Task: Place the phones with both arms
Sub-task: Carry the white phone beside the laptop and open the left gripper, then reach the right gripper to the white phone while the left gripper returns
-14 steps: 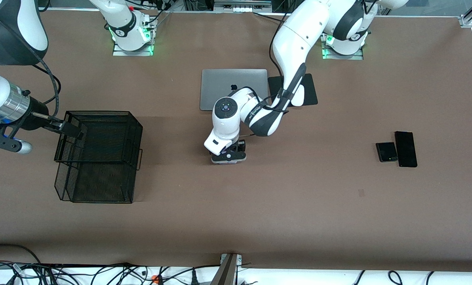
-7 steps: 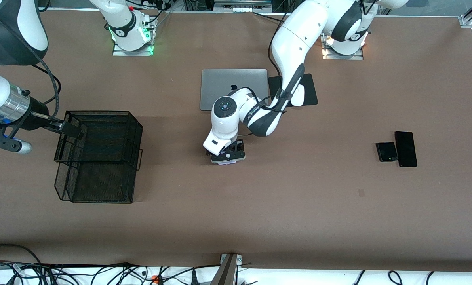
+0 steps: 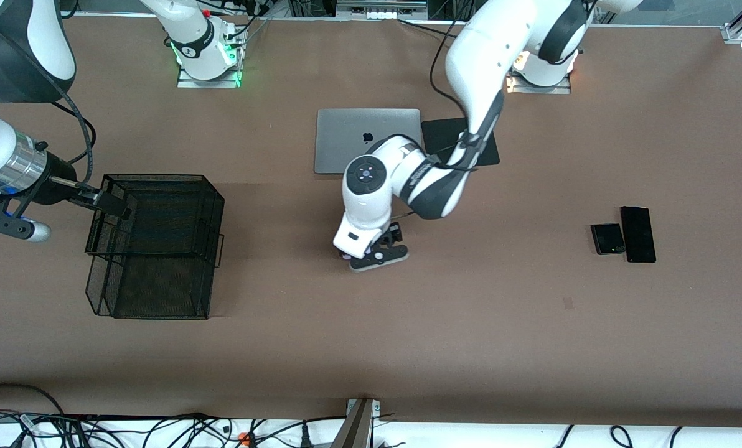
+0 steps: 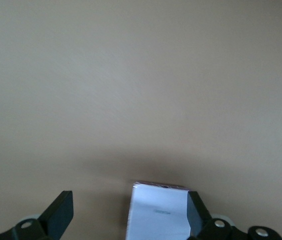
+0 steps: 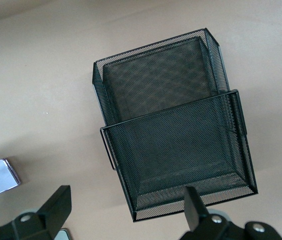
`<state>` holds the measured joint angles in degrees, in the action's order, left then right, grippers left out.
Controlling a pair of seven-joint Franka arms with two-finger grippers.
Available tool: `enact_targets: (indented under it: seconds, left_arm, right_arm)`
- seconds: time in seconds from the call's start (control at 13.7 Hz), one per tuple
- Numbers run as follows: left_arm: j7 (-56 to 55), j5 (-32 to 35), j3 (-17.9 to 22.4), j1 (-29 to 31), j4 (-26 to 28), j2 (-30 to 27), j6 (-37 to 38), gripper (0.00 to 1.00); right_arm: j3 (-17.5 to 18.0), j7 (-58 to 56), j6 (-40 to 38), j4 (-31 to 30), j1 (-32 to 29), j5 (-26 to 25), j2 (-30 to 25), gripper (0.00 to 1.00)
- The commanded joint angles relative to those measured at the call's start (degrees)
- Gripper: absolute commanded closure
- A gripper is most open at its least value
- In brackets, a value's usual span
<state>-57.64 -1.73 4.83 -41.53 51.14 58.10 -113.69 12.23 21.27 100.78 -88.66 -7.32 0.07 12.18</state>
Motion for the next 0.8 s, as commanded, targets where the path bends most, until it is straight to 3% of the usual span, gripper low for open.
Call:
enact_targets:
  seconds: [0.0, 0.15, 0.29, 0.51, 0.73]
  left_arm:
    - [5.14, -3.19, -0.08, 4.24, 1.42, -5.97, 7.66, 0.00]
    - [13.74, -3.28, 0.09, 6.53, 2.99, -6.94, 15.74, 0.00]
    - [24.09, -2.67, 0.10, 11.18, 8.15, -9.65, 22.60, 0.00]
    - [38.62, -1.01, 0.53, 17.77, 21.07, -17.73, 23.51, 0.00]
    - [50.39, 5.67, 0.45, 23.31, 31.27, -23.45, 21.33, 0.00]
  right_arm:
    - [0.52, -0.88, -0.15, -0.72, -0.59, -0.25, -0.67, 0.00]
    - [0.60, -0.88, -0.15, -0.72, -0.59, -0.25, -0.67, 0.00]
    - [0.60, -0.88, -0.06, -0.72, -0.59, -0.25, -0.67, 0.00]
    - [0.60, -0.70, -0.06, -0.72, -0.59, -0.25, -0.67, 0.00]
    - [0.78, 0.00, 0.20, 0.41, 2.03, 0.19, -0.67, 0.00]
